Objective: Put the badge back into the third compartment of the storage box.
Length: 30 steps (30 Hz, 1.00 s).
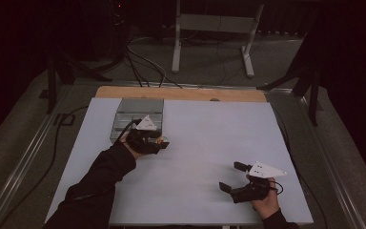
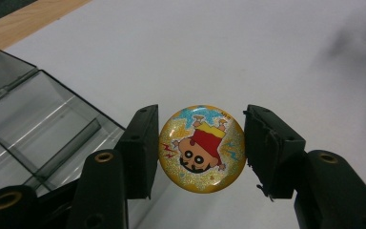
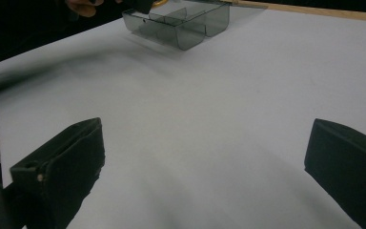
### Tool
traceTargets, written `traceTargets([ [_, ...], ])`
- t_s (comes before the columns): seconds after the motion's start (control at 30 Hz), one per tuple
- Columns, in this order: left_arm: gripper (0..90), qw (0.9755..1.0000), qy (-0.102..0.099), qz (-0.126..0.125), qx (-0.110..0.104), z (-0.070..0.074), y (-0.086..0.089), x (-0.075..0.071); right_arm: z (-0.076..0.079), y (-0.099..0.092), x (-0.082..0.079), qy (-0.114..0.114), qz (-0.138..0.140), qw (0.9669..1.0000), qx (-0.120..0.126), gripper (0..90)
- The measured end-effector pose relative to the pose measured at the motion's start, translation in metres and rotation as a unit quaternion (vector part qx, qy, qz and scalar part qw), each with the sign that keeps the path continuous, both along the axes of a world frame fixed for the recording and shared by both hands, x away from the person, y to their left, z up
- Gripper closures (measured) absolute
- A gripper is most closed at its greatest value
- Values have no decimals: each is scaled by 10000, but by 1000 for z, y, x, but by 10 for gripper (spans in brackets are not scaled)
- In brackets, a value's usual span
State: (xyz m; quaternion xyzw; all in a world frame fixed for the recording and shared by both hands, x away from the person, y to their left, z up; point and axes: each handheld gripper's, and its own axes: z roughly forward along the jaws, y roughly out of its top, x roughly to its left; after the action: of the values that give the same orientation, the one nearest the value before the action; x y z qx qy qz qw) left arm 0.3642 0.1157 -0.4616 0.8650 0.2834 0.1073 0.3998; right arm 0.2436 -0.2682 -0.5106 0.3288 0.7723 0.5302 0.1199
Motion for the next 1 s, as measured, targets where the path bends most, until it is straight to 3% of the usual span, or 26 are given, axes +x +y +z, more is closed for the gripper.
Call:
traceTargets([
  [0.3, 483, 9997, 59, 211, -132, 2, 8, 13, 0, 0, 0, 7, 6, 10000, 1, 0],
  [0.63, 483, 9989, 82, 446, -121, 5, 13, 32, 0, 0, 0, 14, 9, 10000, 8, 0],
  [1.0, 483, 9948, 201, 955, -298, 4, 20, 56, 0, 1, 0, 20, 24, 10000, 7, 0],
])
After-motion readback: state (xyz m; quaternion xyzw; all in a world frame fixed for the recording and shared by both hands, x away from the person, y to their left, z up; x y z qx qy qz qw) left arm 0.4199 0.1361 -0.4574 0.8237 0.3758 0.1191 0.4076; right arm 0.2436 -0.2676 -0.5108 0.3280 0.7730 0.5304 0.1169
